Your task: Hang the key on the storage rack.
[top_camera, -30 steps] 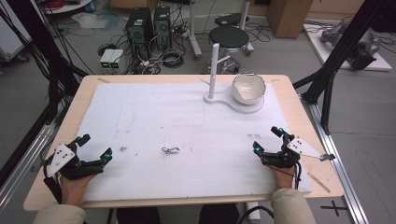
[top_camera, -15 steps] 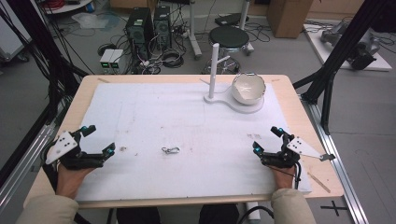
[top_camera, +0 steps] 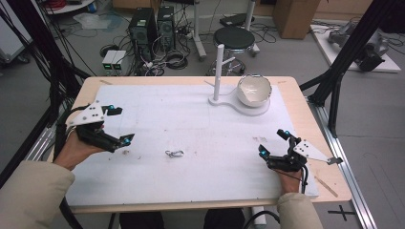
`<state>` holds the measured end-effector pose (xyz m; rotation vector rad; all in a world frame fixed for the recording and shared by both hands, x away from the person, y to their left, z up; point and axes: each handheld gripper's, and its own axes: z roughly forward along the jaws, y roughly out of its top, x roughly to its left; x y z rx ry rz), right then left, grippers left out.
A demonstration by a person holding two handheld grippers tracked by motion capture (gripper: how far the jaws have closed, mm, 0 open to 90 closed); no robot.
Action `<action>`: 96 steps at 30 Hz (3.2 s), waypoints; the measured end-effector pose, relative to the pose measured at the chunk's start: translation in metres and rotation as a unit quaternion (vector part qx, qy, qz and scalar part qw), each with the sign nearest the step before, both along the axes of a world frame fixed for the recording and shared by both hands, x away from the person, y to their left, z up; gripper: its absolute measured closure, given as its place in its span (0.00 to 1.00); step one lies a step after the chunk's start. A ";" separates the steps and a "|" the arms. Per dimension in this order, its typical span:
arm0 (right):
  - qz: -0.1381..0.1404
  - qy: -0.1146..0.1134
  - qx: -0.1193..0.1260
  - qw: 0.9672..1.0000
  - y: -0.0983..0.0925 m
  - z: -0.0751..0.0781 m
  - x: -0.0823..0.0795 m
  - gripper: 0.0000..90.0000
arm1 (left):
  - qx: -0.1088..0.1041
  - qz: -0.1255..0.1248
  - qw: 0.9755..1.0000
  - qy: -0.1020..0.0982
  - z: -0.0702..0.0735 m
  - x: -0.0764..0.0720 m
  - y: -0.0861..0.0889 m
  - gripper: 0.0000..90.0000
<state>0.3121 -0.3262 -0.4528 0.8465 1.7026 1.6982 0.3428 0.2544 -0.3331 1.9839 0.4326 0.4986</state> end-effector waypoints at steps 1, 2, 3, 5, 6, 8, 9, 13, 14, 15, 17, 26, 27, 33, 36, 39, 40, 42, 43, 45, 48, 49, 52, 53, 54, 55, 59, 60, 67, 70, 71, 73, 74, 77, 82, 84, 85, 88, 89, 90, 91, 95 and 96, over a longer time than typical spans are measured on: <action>0.000 0.000 0.000 1.000 0.000 0.000 0.000 0.00 | 0.008 -0.007 1.000 0.004 0.001 0.003 -0.006 0.02; 0.000 0.004 0.001 1.000 0.000 0.000 -0.001 0.00 | 0.021 -0.017 1.000 0.007 0.002 0.005 -0.011 0.02; 0.000 -0.001 0.000 1.000 0.000 0.000 0.000 0.00 | 0.031 -0.027 0.999 0.011 0.003 0.007 -0.016 0.02; 0.001 0.001 0.001 1.000 0.000 0.000 0.000 0.00 | 0.053 -0.047 0.997 0.016 0.004 0.011 -0.026 0.02; 0.000 -0.001 0.000 1.000 0.000 0.000 0.000 0.00 | 0.058 -0.056 0.997 0.019 0.004 0.013 -0.031 0.02; 0.001 0.000 0.000 1.000 0.000 0.000 0.000 0.00 | 0.068 -0.069 0.995 0.027 0.003 0.016 -0.040 0.02; 0.001 0.000 0.000 1.000 0.000 0.000 0.000 0.00 | 0.074 -0.074 0.994 0.030 0.002 0.017 -0.044 0.02; 0.001 0.000 0.001 1.000 0.000 0.000 0.000 0.00 | 0.081 -0.094 0.991 0.047 -0.004 0.023 -0.057 0.02; 0.001 0.001 0.001 1.000 0.000 0.000 0.000 0.00 | 0.086 -0.102 0.990 0.052 -0.006 0.025 -0.060 0.02; 0.001 0.000 0.001 1.000 0.000 0.000 0.000 0.00 | 0.087 -0.107 0.989 0.057 -0.009 0.026 -0.064 0.02; 0.001 0.004 0.001 1.000 0.000 0.000 -0.001 0.00 | 0.099 -0.120 0.986 0.065 -0.013 0.028 -0.069 0.02; 0.001 0.004 0.001 1.000 0.000 0.000 0.000 0.00 | 0.143 -0.149 0.972 0.114 -0.045 0.039 -0.096 0.02; 0.001 0.004 0.002 1.000 0.000 0.000 0.000 0.00 | 0.143 -0.150 0.971 0.117 -0.047 0.040 -0.098 0.02; 0.001 0.001 0.000 1.000 0.000 0.000 0.000 0.00 | 0.166 -0.158 0.964 0.136 -0.060 0.044 -0.105 0.02; 0.001 0.000 0.001 1.000 0.000 0.000 0.000 0.00 | 0.168 -0.159 0.962 0.145 -0.064 0.044 -0.107 0.02; 0.000 -0.001 0.001 1.000 0.000 0.000 0.000 0.00 | 0.179 -0.164 0.959 0.145 -0.068 0.043 -0.108 0.06; 0.000 -0.002 0.002 1.000 0.000 0.000 0.000 0.00 | 0.187 -0.167 0.957 0.146 -0.069 0.044 -0.108 0.08; 0.000 -0.002 0.002 1.000 0.000 0.000 0.000 0.00 | 0.191 -0.165 0.956 0.150 -0.073 0.044 -0.109 0.08; 0.000 -0.002 0.001 1.000 0.000 0.000 0.001 0.00 | 0.192 -0.163 0.956 0.153 -0.074 0.044 -0.109 0.08; 0.000 0.000 0.000 1.000 0.000 0.000 0.000 0.00 | 0.193 -0.161 0.955 0.155 -0.076 0.045 -0.109 0.09; 0.000 -0.002 0.001 1.000 0.000 0.000 0.001 0.00 | 0.193 -0.162 0.955 0.155 -0.077 0.045 -0.110 0.11; 0.000 -0.002 0.002 1.000 0.000 0.000 0.001 0.00 | 0.195 -0.163 0.954 0.157 -0.077 0.045 -0.109 0.11; -0.001 0.001 0.004 1.000 0.000 0.000 0.000 0.00 | 0.196 -0.162 0.954 0.157 -0.078 0.045 -0.109 0.15; 0.000 0.002 0.004 1.000 0.000 0.000 0.000 0.00 | 0.199 -0.164 0.953 0.156 -0.078 0.045 -0.109 0.17; 0.000 0.002 0.004 1.000 0.000 0.000 0.000 0.00 | 0.198 -0.168 0.953 0.159 -0.079 0.045 -0.109 0.19; 0.000 0.002 0.004 1.000 0.000 0.000 0.000 0.00 | 0.198 -0.171 0.952 0.157 -0.078 0.045 -0.109 0.19; 0.000 0.002 0.004 1.000 0.000 0.000 0.000 0.00 | 0.198 -0.177 0.951 0.157 -0.079 0.045 -0.109 0.27; 0.000 0.002 0.004 1.000 0.000 0.000 0.000 0.00 | 0.199 -0.178 0.951 0.157 -0.079 0.045 -0.109 0.29; 0.000 0.002 0.004 1.000 -0.001 0.000 0.000 0.00 | 0.206 -0.181 0.948 0.160 -0.080 0.044 -0.109 0.55; 0.001 0.003 0.005 1.000 -0.001 0.000 0.000 0.00 | 0.209 -0.186 0.947 0.157 -0.079 0.045 -0.108 0.62; 0.000 0.002 0.005 1.000 -0.001 0.000 0.000 0.00 | 0.209 -0.187 0.947 0.159 -0.080 0.044 -0.108 0.65; 0.001 0.003 0.006 1.000 -0.001 0.000 0.000 0.00 | 0.212 -0.189 0.946 0.158 -0.079 0.044 -0.108 0.70; 0.001 0.004 0.007 1.000 -0.001 0.000 0.000 0.00 | 0.214 -0.189 0.945 0.158 -0.079 0.045 -0.108 0.73; 0.001 0.004 0.006 1.000 -0.001 0.000 0.000 0.00 | 0.215 -0.187 0.945 0.160 -0.080 0.045 -0.108 0.76; 0.001 0.004 0.007 1.000 -0.001 0.000 0.000 0.00 | 0.216 -0.187 0.945 0.159 -0.079 0.045 -0.107 0.81; 0.001 0.005 0.007 1.000 -0.001 0.000 0.000 0.00 | 0.214 -0.188 0.945 0.159 -0.079 0.045 -0.106 0.84; 0.001 0.005 0.008 1.000 -0.001 0.000 0.000 0.00 | 0.214 -0.187 0.946 0.158 -0.079 0.045 -0.106 0.86; 0.001 0.003 0.007 1.000 -0.001 0.000 0.000 0.00 | 0.220 -0.189 0.943 0.161 -0.079 0.045 -0.106 0.88; 0.001 0.005 0.007 1.000 -0.001 0.000 0.000 0.00 | 0.221 -0.190 0.943 0.161 -0.080 0.045 -0.106 0.88; 0.001 0.004 0.007 1.000 -0.001 0.000 0.000 0.00 | 0.222 -0.190 0.943 0.159 -0.080 0.045 -0.107 0.89; 0.001 0.004 0.007 1.000 -0.001 0.000 0.000 0.00 | 0.224 -0.190 0.943 0.154 -0.080 0.044 -0.107 0.91; 0.001 0.004 0.007 1.000 -0.001 0.000 0.000 0.00 | 0.222 -0.191 0.944 0.154 -0.081 0.045 -0.108 0.92; 0.001 0.003 0.006 1.000 -0.001 0.000 0.000 0.00 | 0.221 -0.190 0.944 0.154 -0.081 0.044 -0.107 0.92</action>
